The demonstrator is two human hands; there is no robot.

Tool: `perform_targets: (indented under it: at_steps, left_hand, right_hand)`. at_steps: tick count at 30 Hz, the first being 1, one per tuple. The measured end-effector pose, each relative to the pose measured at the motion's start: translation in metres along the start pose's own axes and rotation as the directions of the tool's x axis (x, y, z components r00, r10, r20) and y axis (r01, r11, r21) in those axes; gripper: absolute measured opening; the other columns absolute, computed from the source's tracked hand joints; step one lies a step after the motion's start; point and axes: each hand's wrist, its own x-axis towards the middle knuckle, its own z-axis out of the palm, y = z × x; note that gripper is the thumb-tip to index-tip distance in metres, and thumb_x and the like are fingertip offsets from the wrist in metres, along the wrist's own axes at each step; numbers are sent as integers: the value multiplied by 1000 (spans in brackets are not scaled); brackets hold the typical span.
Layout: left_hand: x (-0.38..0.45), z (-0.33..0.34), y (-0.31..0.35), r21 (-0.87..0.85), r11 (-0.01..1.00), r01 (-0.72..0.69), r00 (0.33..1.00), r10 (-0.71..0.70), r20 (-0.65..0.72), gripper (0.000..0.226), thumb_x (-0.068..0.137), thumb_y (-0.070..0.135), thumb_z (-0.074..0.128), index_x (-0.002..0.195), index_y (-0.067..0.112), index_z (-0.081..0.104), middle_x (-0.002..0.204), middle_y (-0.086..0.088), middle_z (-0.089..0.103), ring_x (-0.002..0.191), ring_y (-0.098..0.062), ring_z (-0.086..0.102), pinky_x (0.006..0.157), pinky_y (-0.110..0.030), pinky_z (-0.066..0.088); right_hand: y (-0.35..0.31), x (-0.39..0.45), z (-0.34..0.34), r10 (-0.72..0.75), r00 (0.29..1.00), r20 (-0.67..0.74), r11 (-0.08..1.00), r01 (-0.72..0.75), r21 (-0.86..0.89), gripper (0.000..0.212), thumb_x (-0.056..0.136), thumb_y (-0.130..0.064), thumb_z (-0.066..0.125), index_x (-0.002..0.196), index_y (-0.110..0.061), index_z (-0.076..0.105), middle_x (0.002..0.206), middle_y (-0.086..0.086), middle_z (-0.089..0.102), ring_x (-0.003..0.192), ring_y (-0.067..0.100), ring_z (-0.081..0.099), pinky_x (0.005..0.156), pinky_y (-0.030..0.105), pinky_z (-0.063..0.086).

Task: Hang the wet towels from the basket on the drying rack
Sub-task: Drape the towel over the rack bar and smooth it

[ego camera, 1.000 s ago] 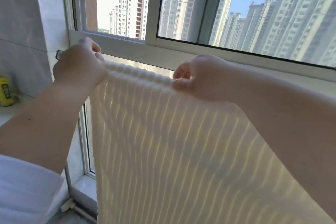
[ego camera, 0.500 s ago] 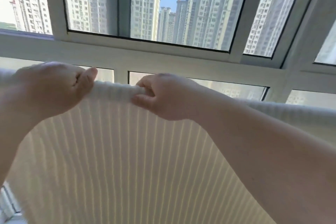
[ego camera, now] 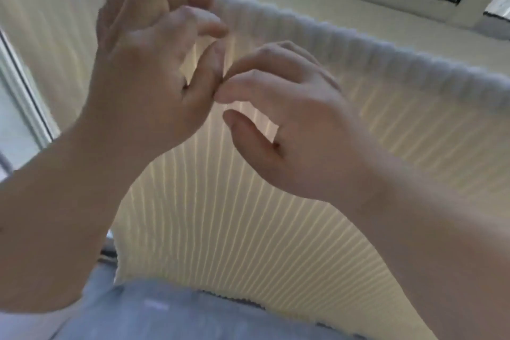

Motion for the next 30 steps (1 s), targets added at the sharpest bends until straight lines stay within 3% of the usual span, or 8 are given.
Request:
perform_targets:
  at_steps: [4, 7, 10, 14, 18, 23, 26, 30]
  left_hand:
    - [-55, 2, -8, 3, 986, 168, 976, -166, 138, 21, 90, 15, 50, 96, 5, 68, 105, -12, 64, 103, -27, 56, 92, -31, 40]
    - [-99, 1, -4, 1, 929, 370, 885, -353, 302, 23, 88, 16, 48, 101, 10, 66, 95, 2, 58, 88, -1, 51, 83, -13, 37]
    - [-148, -2, 14, 49, 805, 592, 731, -561, 389, 24, 85, 17, 49, 102, 17, 66, 87, 18, 54, 79, 12, 50, 77, 0, 34]
    - [-223, -12, 64, 129, 606, 785, 497, -740, 454, 23, 84, 17, 48, 97, 22, 66, 83, 25, 56, 82, 12, 54, 76, -1, 38]
    - [-294, -19, 112, 205, 417, 885, 286, -837, 467, 21, 83, 19, 48, 91, 35, 59, 92, 19, 63, 89, 4, 55, 78, -7, 40]
    - [-369, -23, 161, 330, 228, 916, 35, -865, 501, 17, 83, 27, 46, 90, 37, 57, 91, 23, 60, 90, 9, 50, 77, -5, 36]
    - [-398, -26, 175, 380, 172, 909, -55, -854, 518, 18, 84, 31, 46, 93, 35, 60, 88, 27, 57, 89, 8, 50, 75, -1, 34]
    - [-424, -36, 179, 430, 173, 886, -91, -844, 528, 29, 80, 35, 42, 97, 30, 64, 86, 16, 61, 86, -1, 53, 71, -4, 36]
  right_hand:
    - [-4, -25, 48, 21, 995, 101, 972, -44, 230, 11, 81, -5, 60, 84, 0, 70, 83, 14, 67, 76, 32, 62, 71, 39, 49]
    - [-5, -53, 79, 27, 984, 178, 931, -90, 355, 12, 82, -6, 59, 84, -2, 70, 77, 9, 66, 70, 22, 60, 67, 35, 49]
    - [-9, -93, 108, 33, 965, 261, 861, -159, 482, 15, 84, -10, 57, 85, -4, 71, 74, 5, 67, 70, 10, 56, 68, 24, 47]
    - [-24, -164, 135, 22, 912, 409, 717, -299, 629, 12, 83, -10, 60, 86, -9, 72, 75, -6, 65, 74, 0, 57, 71, 8, 44]
    - [-41, -231, 152, -26, 813, 581, 604, -450, 658, 14, 81, -15, 63, 87, -27, 66, 77, -29, 55, 72, -17, 54, 73, -1, 39]
    - [-65, -299, 170, -122, 599, 792, 505, -649, 569, 19, 81, -19, 61, 81, -38, 61, 74, -21, 64, 76, -1, 63, 71, 4, 45]
    - [-82, -325, 181, -144, 490, 860, 501, -713, 490, 17, 81, -22, 59, 77, -39, 60, 75, -17, 67, 78, 7, 65, 70, 9, 48]
    - [-110, -342, 192, -99, 439, 893, 475, -767, 430, 14, 83, -19, 59, 77, -31, 62, 73, -16, 68, 75, 8, 68, 70, 14, 51]
